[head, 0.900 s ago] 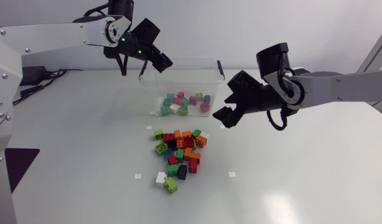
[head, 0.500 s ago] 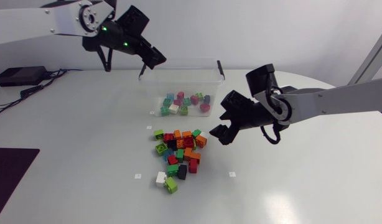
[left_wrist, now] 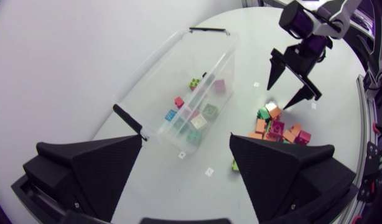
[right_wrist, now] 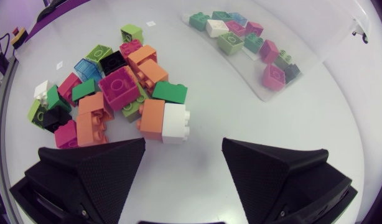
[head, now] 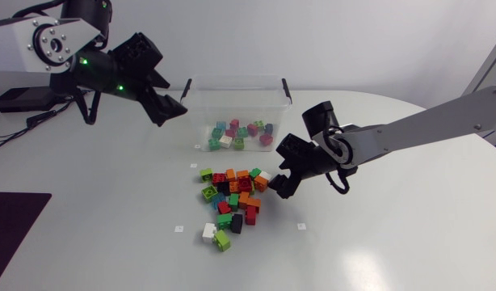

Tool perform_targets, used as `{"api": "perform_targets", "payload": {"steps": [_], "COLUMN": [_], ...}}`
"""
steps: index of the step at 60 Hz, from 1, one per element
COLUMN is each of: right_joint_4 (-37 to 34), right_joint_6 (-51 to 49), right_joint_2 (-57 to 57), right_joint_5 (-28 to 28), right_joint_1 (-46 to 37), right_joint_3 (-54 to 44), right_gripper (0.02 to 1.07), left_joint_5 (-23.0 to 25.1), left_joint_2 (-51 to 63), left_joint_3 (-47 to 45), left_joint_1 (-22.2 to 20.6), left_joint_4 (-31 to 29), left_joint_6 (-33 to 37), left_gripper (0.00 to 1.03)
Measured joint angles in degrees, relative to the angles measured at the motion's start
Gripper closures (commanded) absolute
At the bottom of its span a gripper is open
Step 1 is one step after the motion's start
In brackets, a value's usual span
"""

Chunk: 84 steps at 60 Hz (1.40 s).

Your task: Place the duplo bricks in the container

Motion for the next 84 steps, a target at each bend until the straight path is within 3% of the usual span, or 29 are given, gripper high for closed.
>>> {"api": "perform_targets", "payload": {"steps": [23,45,51,57,84], "right_joint_4": [0.8,0.0,-0.1,-0.5,-4.0], "right_joint_6": [-0.3,-2.9,-3.4,-3.5,-4.9], "right_joint_2": [5.0,6.4,7.5,8.1,-0.1], "right_joint_5": [0.2,-0.4,-0.4,-0.5,-2.0], "right_joint_1": [0.0,-0.2,0.0,0.4,-1.4], "right_joint_3": [4.1,6.6,6.8,6.8,3.2], "right_gripper": [0.18,0.63,0.66,0.88,0.9], "left_joint_5": [1.1,1.6,1.7,1.8,3.1], "left_joint_2": [-3.5,-2.1,-1.5,-0.4,14.6], "left_joint_3": [-10.1,-13.8,-14.3,-14.8,-13.2], "left_joint_1": [3.4,3.8,3.8,3.7,0.2], "left_joint_4": [-0.2,0.7,0.9,0.9,2.4], "left_joint_6": [7.1,12.3,13.3,14.2,17.4], "left_gripper": [0.05,0.05,0.05,0.05,0.05]}}
